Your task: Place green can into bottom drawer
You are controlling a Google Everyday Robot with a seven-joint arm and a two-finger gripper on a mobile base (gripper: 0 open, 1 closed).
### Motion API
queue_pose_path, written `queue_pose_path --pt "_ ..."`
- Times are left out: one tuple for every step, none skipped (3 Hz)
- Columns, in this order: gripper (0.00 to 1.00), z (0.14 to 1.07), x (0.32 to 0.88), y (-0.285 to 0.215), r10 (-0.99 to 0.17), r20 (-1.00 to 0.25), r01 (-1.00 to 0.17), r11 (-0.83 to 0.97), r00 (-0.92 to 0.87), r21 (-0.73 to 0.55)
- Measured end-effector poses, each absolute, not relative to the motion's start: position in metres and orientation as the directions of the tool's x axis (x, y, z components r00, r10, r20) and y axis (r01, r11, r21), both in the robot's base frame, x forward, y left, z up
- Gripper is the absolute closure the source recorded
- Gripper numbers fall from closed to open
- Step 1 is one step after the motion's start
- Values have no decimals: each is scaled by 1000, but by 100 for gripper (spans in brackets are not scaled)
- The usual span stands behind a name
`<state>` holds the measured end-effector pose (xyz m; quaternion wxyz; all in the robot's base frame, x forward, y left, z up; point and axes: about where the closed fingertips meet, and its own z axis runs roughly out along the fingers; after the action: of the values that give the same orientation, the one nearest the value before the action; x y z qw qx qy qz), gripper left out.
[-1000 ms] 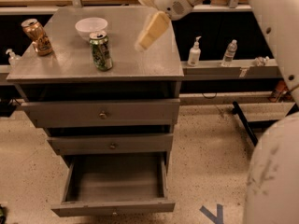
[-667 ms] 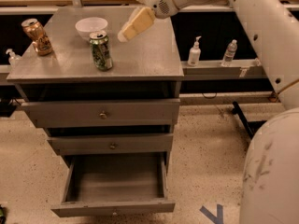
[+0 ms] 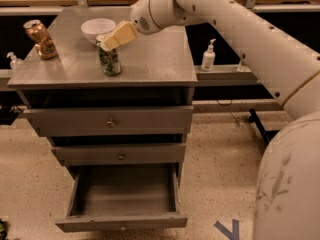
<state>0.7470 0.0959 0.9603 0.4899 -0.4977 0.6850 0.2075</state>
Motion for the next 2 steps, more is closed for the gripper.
queue_pose_path --pt "0 937 766 120 -472 -878 -862 474 -77 -179" --pt "14 922 782 141 -483 -870 -854 489 -96 -178"
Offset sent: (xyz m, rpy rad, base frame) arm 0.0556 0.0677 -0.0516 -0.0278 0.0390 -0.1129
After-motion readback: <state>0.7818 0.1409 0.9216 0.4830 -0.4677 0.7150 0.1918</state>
